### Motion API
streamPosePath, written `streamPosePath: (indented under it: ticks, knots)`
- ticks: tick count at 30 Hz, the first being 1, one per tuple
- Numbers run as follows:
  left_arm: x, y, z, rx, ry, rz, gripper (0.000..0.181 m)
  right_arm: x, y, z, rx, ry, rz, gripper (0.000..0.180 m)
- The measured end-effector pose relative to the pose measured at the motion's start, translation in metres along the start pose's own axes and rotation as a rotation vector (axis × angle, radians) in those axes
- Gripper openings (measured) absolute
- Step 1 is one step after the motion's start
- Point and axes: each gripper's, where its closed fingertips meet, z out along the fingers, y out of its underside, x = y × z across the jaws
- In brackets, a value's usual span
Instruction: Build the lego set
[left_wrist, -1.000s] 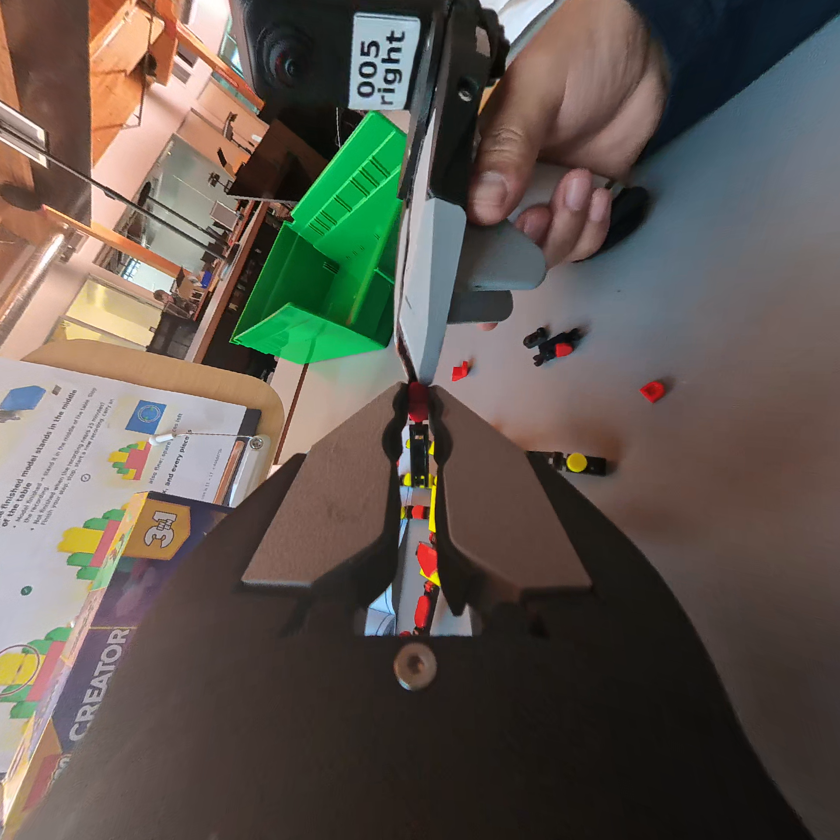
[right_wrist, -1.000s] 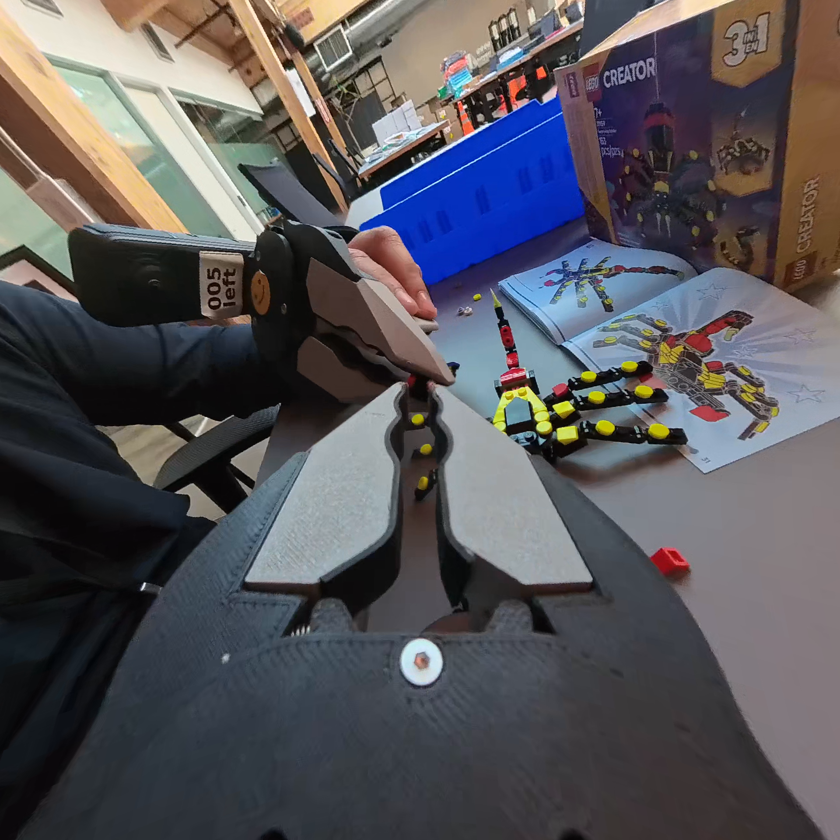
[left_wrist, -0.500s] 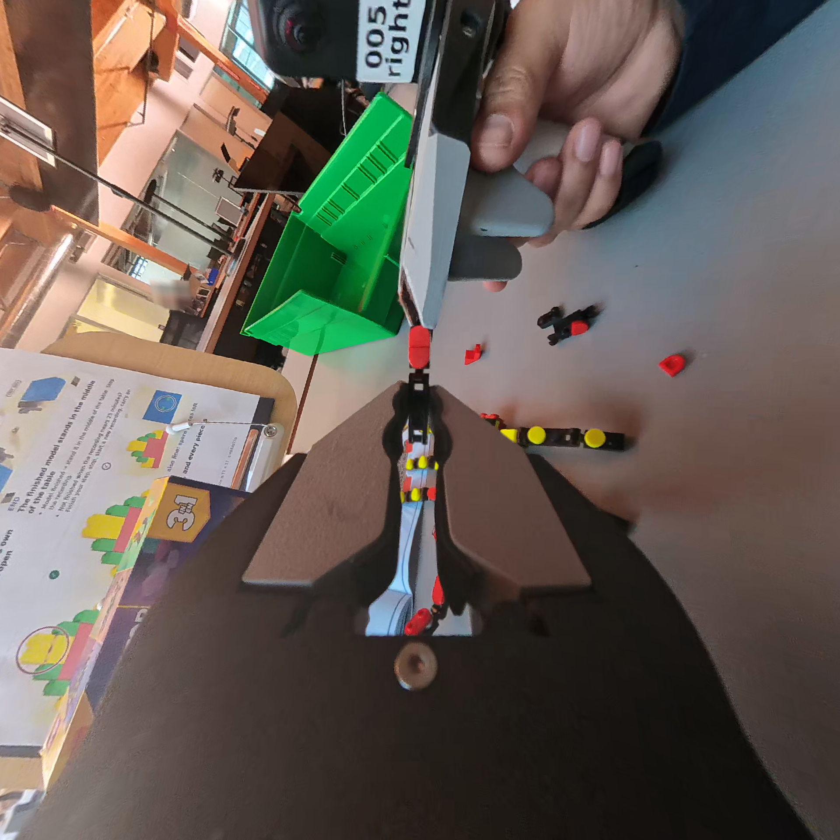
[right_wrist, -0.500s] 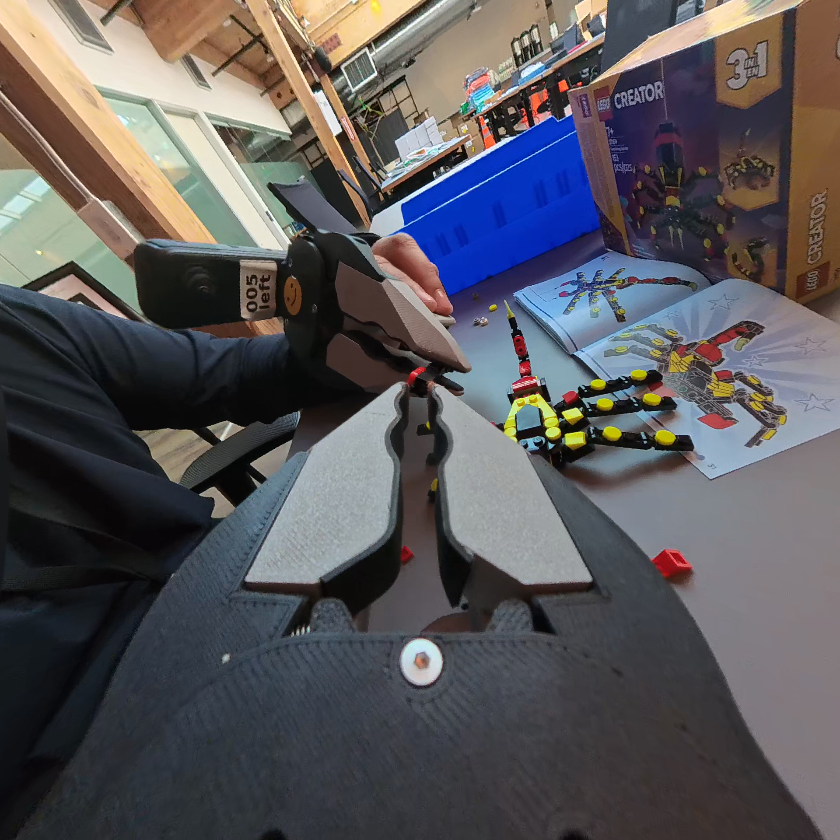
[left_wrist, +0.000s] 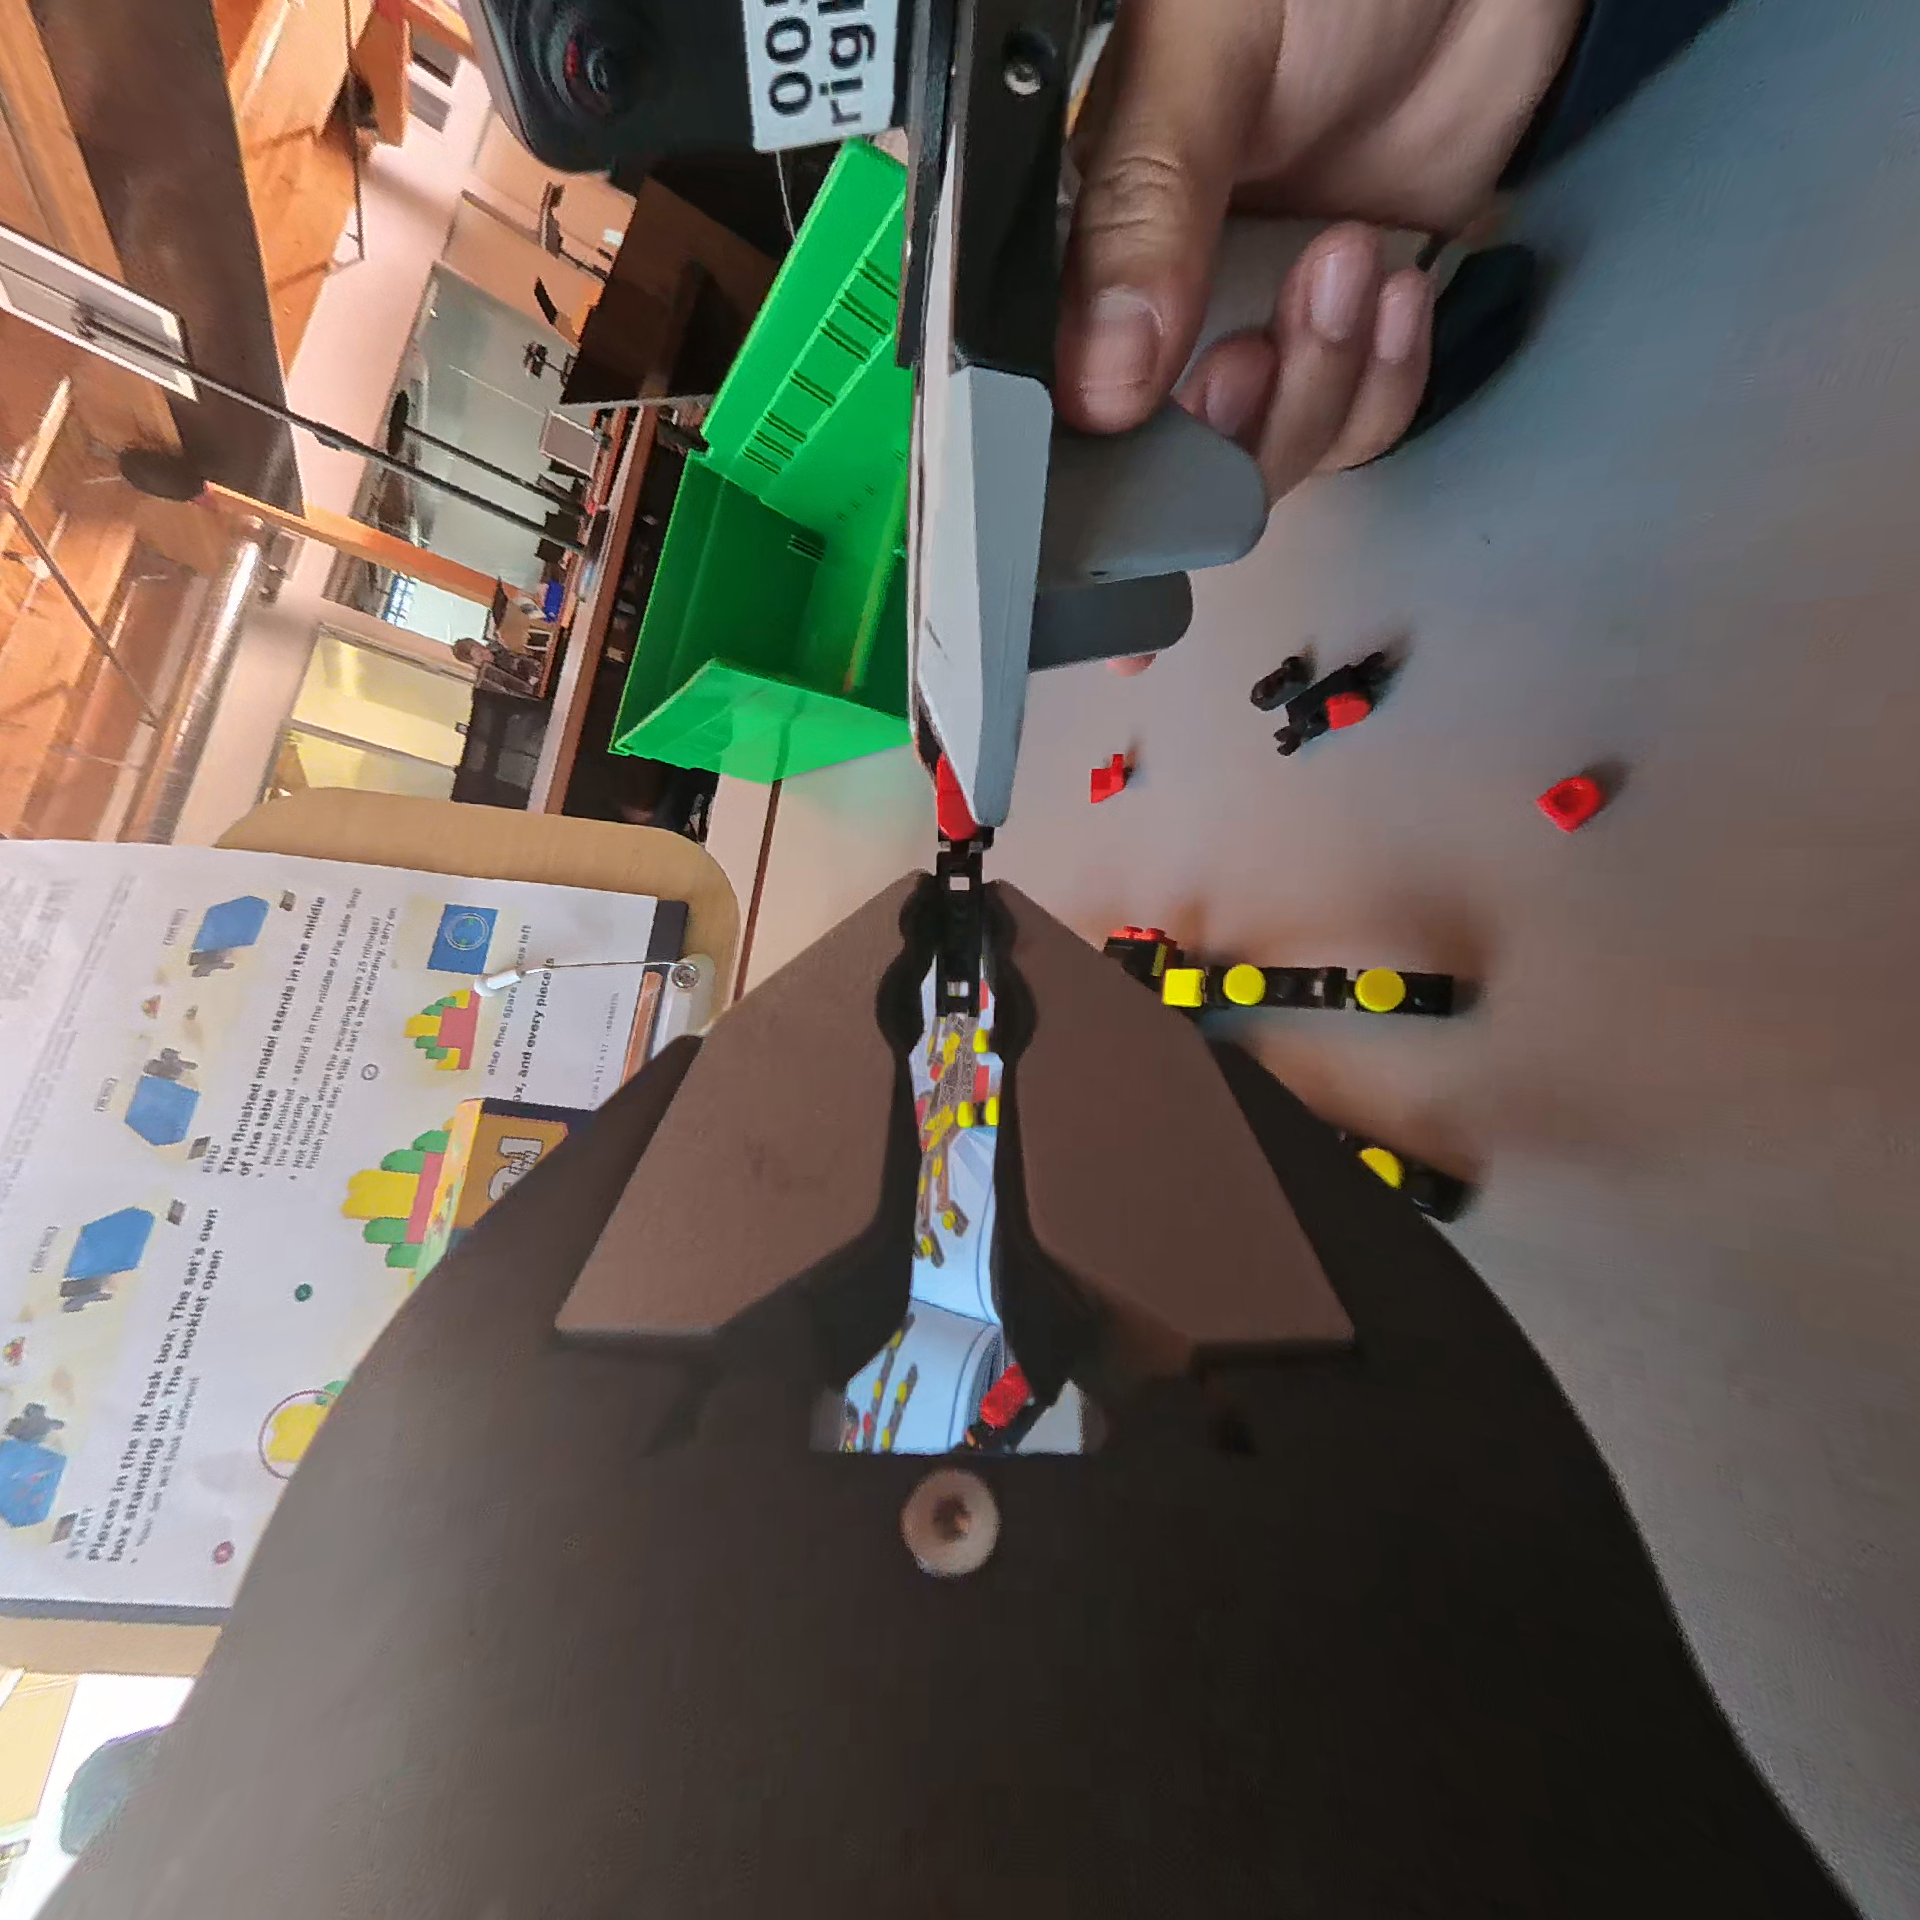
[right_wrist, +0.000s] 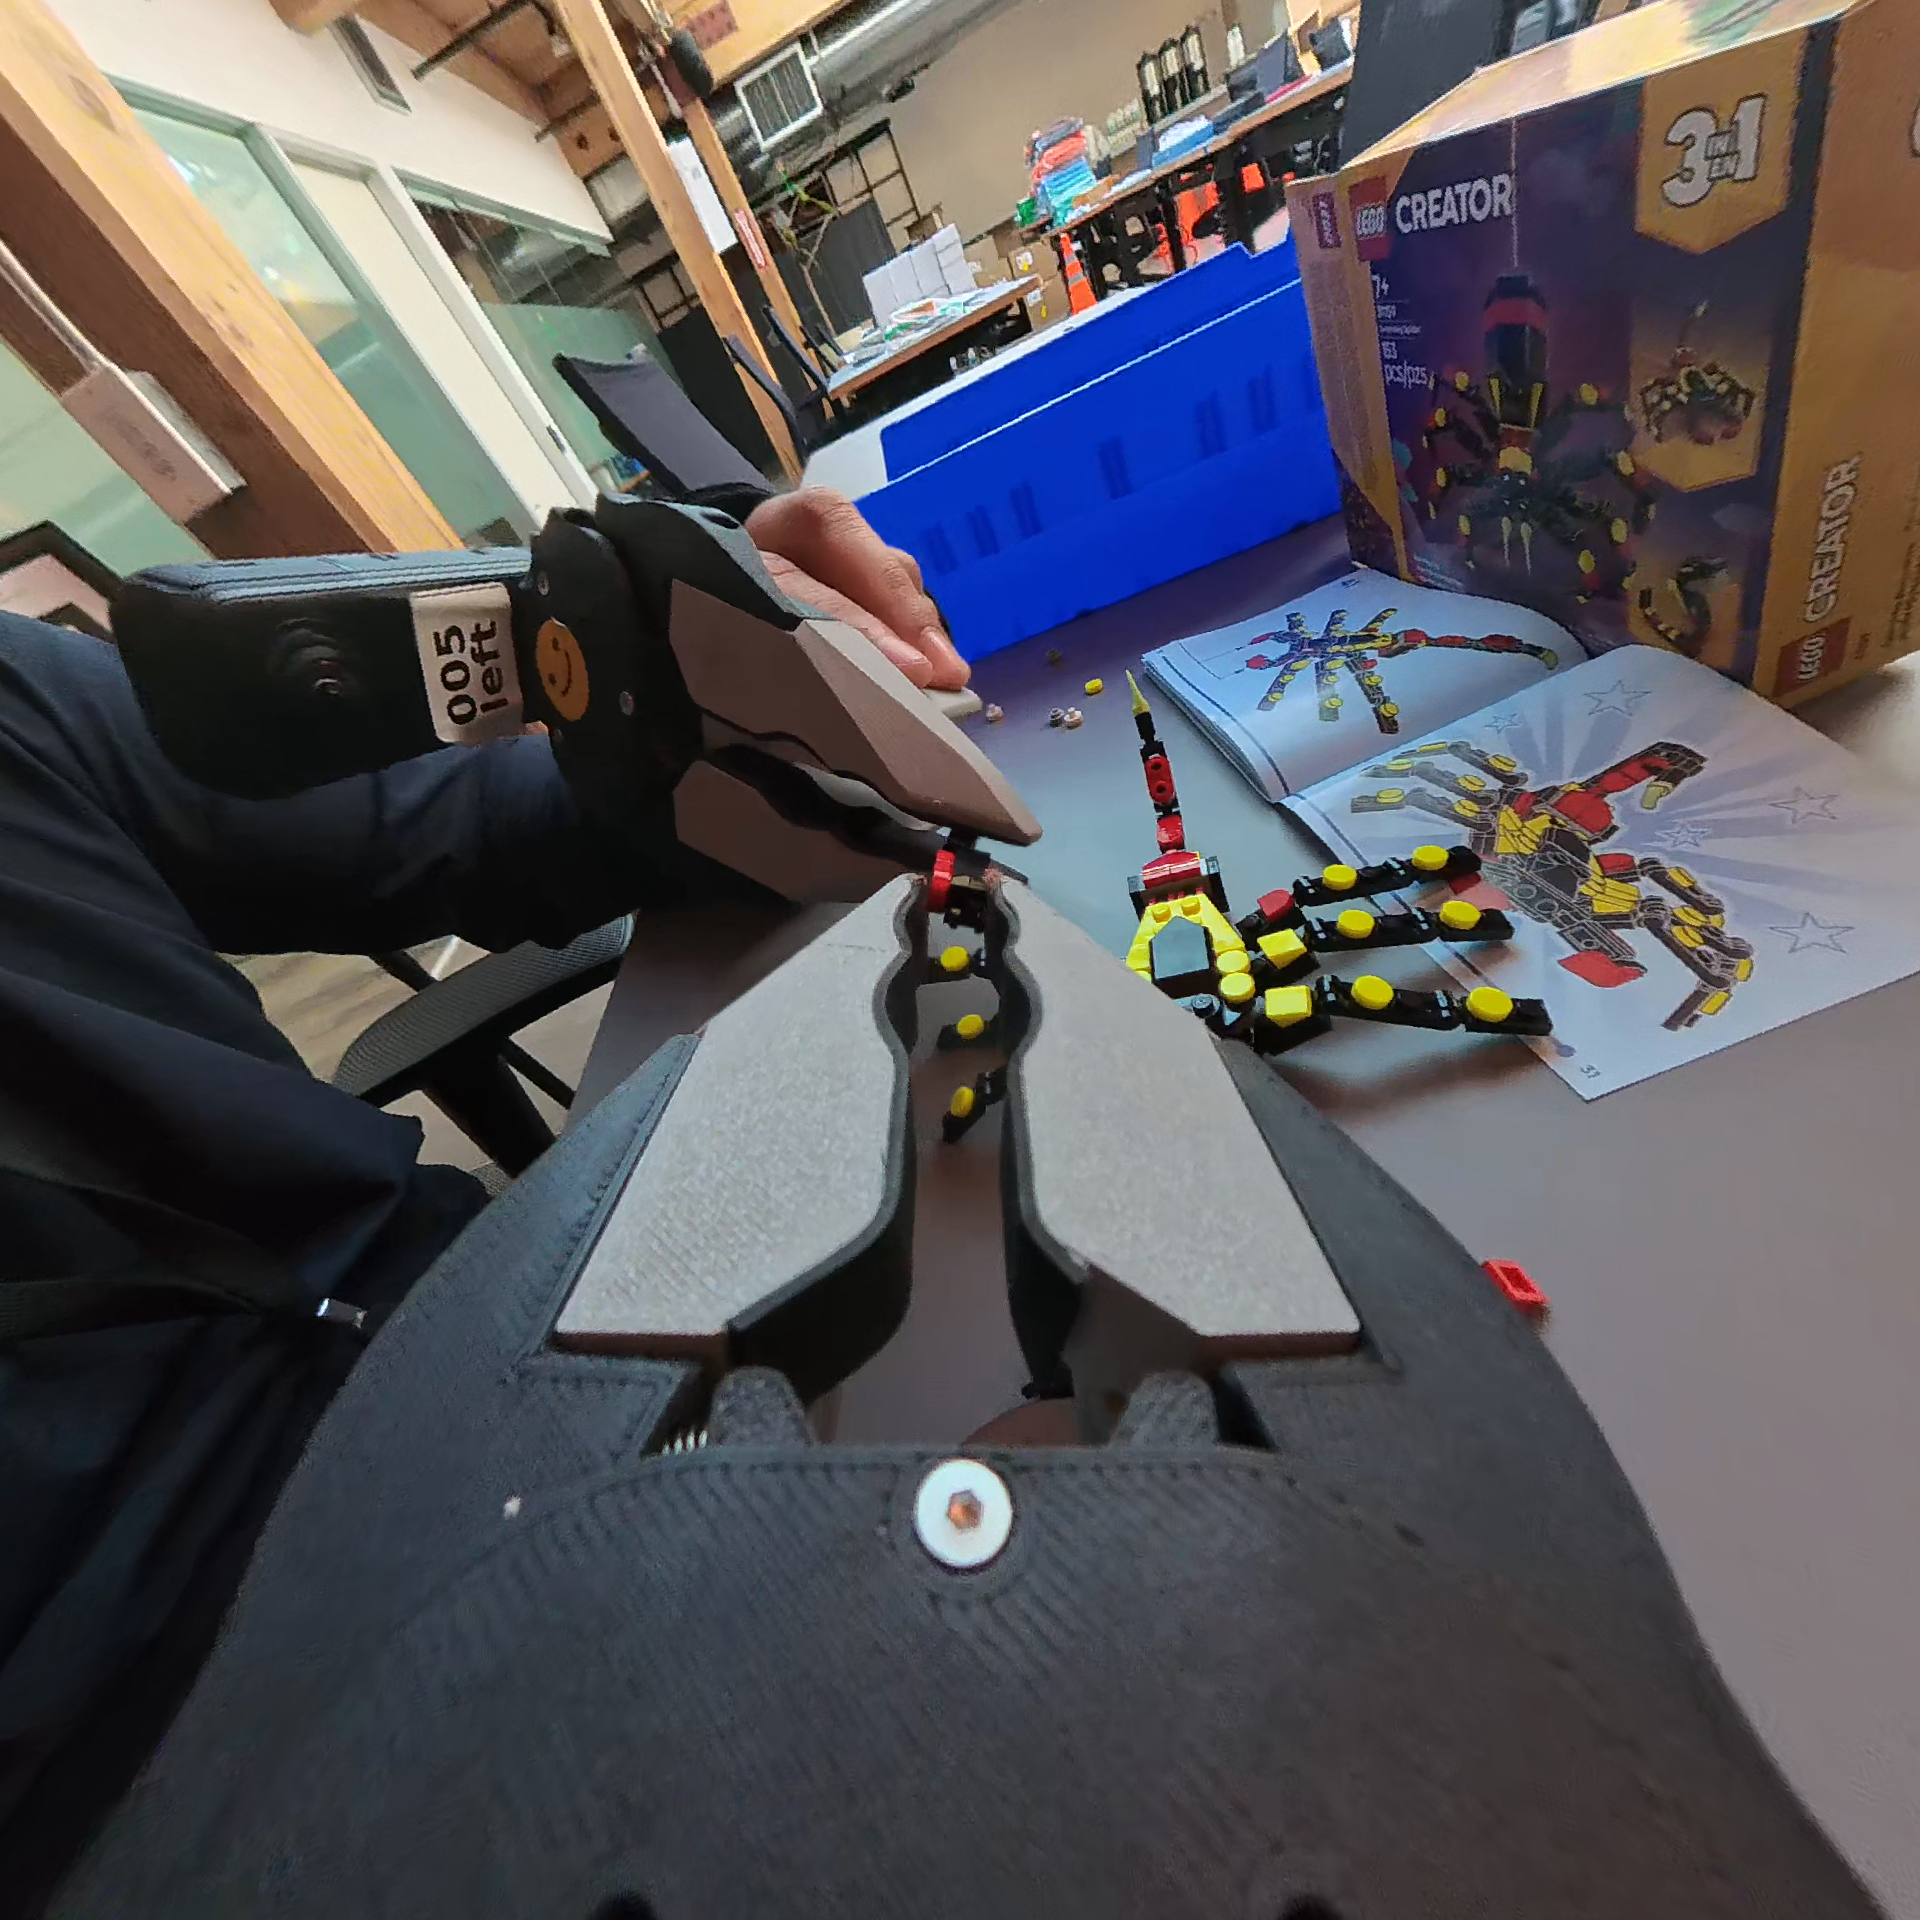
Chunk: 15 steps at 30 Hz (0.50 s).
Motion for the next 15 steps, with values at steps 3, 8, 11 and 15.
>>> streamPosePath:
  ticks: [3, 8, 11, 15]
  knots:
    - [0.0005, 0.0025, -0.0001, -0.039, -0.004, 0.041, 0.005, 0.0007, 0.0008, 0.0016, 0.004, 0.006, 0.004, 0.007]
    - [0.0022, 0.0004, 0.0008, -0.047, -0.005, 0.046, 0.005, 0.0008, -0.0027, 0.0026, 0.023, 0.012, 0.011, 0.007]
    - [0.0015, 0.0002, 0.0013, -0.05, -0.01, 0.035, 0.005, 0.001, -0.0033, 0.0023, 0.021, 0.024, -0.003, 0.007]
    - [-0.0033, -0.001, 0.0002, -0.057, -0.041, 0.05, 0.005, -0.0005, -0.0035, 0.0033, 0.025, 0.016, 0.003, 0.01]
